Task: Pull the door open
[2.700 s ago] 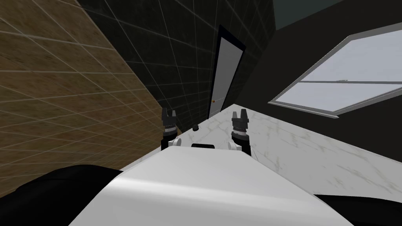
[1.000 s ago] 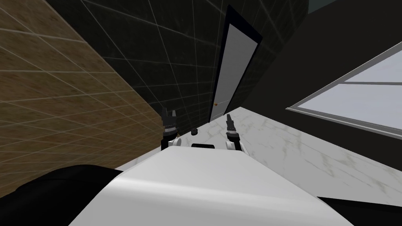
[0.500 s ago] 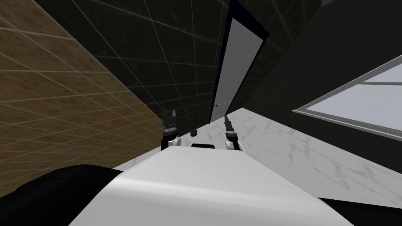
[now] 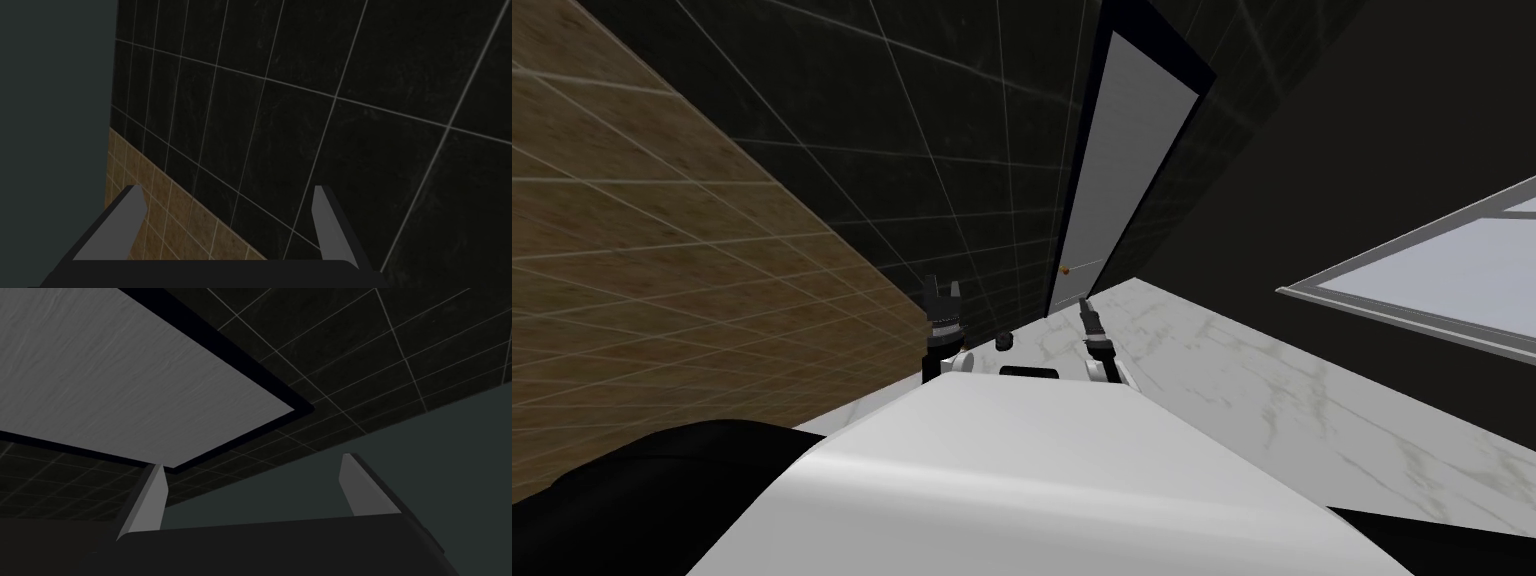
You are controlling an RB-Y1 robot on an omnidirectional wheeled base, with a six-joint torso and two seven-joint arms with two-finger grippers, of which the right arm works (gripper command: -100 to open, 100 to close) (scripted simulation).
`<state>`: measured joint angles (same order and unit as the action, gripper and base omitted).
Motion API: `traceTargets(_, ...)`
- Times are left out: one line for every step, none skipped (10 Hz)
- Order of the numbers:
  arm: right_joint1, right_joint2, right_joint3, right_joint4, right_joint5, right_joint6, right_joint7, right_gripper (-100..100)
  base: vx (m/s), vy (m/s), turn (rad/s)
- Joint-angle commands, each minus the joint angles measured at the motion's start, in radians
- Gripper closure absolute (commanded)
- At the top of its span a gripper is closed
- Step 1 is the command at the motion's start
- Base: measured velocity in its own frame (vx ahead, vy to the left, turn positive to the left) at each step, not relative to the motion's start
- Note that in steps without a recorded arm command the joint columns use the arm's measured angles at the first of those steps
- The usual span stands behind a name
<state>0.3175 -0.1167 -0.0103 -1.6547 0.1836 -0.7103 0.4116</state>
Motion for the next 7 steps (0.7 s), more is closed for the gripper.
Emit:
traceTargets(-0.015, -0.003, -0.001, 0.037, 0.006, -0.007, 0.031, -100, 0.094, -0.085, 0.067)
traceTargets(-0.024, -0.007, -0.002, 0.06, 0.01, -0.012, 0.048, -100, 0.085, -0.081, 0.056)
traceTargets(-0.033, -0.01, -0.003, 0.084, 0.013, -0.017, 0.064, -100, 0.085, -0.062, 0.063)
traceTargets(-0.042, -0.013, -0.005, 0.107, 0.017, -0.022, 0.082, -100, 0.091, -0.069, 0.069)
traceTargets(-0.051, -0.016, -0.006, 0.131, 0.02, -0.026, 0.099, -100, 0.088, -0.075, 0.072)
traceTargets(-0.06, -0.019, -0.007, 0.155, 0.023, -0.031, 0.116, -100, 0.084, -0.087, 0.062)
traceTargets(-0.06, -0.019, -0.007, 0.155, 0.023, -0.031, 0.116, -100, 0.053, -0.055, 0.025)
